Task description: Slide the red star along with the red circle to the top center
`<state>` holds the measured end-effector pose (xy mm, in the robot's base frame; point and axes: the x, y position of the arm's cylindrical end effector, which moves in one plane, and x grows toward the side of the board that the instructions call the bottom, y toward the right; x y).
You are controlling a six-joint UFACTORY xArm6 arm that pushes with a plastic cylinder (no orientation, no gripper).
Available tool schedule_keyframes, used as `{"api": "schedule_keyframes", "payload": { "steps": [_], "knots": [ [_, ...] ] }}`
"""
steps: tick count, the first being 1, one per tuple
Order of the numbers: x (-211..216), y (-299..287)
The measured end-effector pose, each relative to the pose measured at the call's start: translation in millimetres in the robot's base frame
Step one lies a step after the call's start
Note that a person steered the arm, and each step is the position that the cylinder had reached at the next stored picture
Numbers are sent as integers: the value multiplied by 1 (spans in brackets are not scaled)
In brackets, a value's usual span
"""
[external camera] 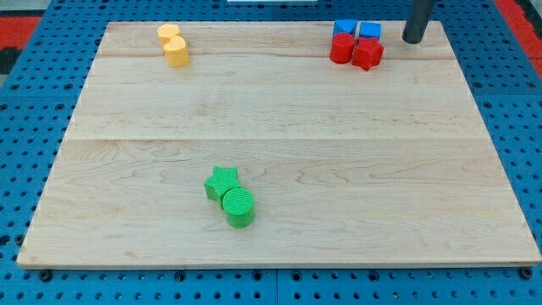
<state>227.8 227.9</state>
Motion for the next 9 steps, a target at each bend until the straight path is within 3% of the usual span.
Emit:
{"api": "schedule_keyframes", "payload": {
  "steps": [3,5,9],
  "knots": [
    [-33,-26],
    [-2,41],
    [13,11]
  ]
}}
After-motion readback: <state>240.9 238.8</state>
